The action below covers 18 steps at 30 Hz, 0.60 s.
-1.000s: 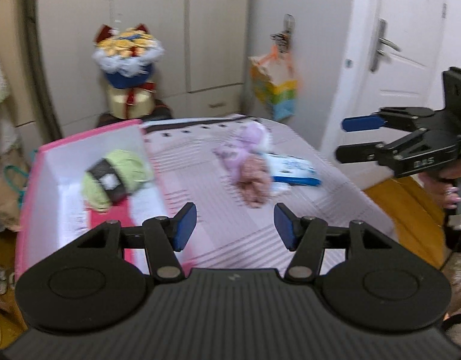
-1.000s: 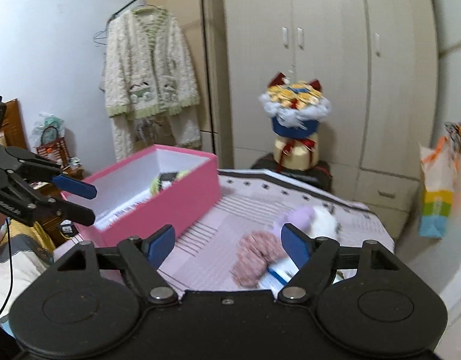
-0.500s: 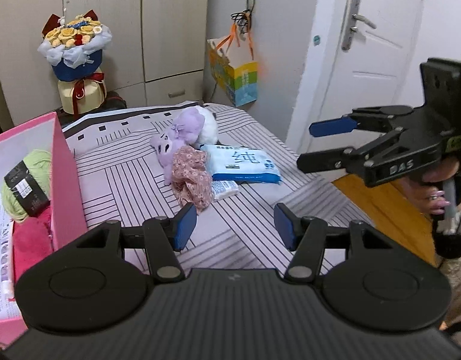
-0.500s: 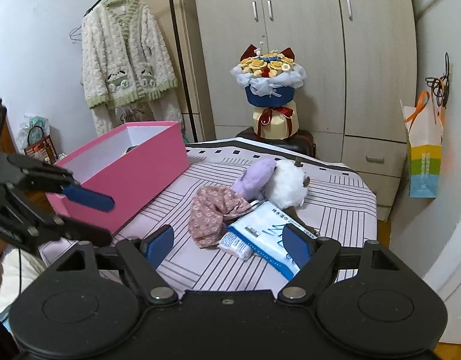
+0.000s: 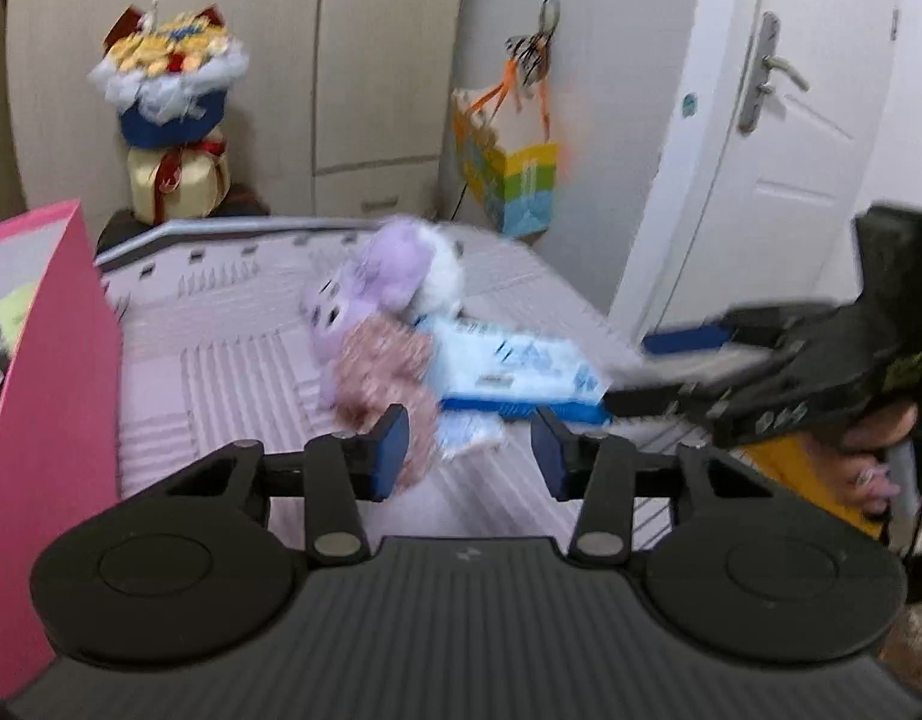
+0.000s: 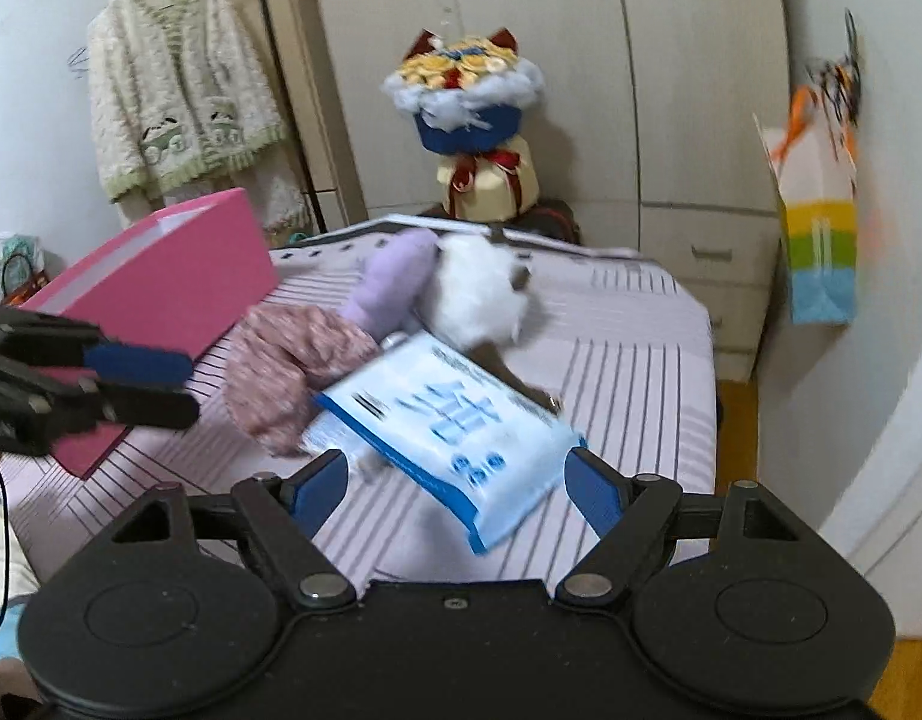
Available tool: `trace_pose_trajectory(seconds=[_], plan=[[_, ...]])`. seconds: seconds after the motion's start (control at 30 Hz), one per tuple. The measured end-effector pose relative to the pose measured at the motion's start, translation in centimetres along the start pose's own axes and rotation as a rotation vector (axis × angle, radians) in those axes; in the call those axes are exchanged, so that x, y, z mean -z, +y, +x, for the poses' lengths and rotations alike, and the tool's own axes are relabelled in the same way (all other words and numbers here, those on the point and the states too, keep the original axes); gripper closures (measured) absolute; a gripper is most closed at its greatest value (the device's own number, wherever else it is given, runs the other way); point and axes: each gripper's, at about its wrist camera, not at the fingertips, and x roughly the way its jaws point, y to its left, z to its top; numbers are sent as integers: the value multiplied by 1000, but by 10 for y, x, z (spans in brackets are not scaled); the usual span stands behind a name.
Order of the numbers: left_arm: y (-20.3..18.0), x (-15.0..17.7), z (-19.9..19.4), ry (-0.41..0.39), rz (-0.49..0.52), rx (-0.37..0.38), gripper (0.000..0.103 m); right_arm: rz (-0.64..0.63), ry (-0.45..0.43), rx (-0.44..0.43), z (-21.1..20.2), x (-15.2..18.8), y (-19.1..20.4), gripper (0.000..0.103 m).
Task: Organize soft objects
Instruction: 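Move both grippers to the blue-and-white wet wipes pack, then grasp the wipes pack ends with both grippers and lift it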
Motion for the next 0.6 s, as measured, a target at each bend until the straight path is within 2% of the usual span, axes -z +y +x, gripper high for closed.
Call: trace_pose_trajectory(seconds=[0.1, 0.17, 0.27, 0.37, 0.5, 0.6], plan=[[-11, -10, 10, -18, 15, 56, 65, 12, 2, 9, 7, 6, -2, 20], [-17, -16, 23, -11, 19, 59, 65, 16, 5, 12, 13, 9, -2, 20], [-19, -21, 50, 42, -8, 47, 66, 25, 7, 6, 23, 11, 0, 20], [-12, -22, 77, 88, -52, -25, 66, 12, 2, 16, 30, 13, 1, 20], [-5, -20, 92, 88, -59, -119, 62, 19, -7, 14, 37, 12, 2, 20], [0, -19, 94, 100, -74, -109, 61, 25, -7, 10, 41, 12, 3, 20]])
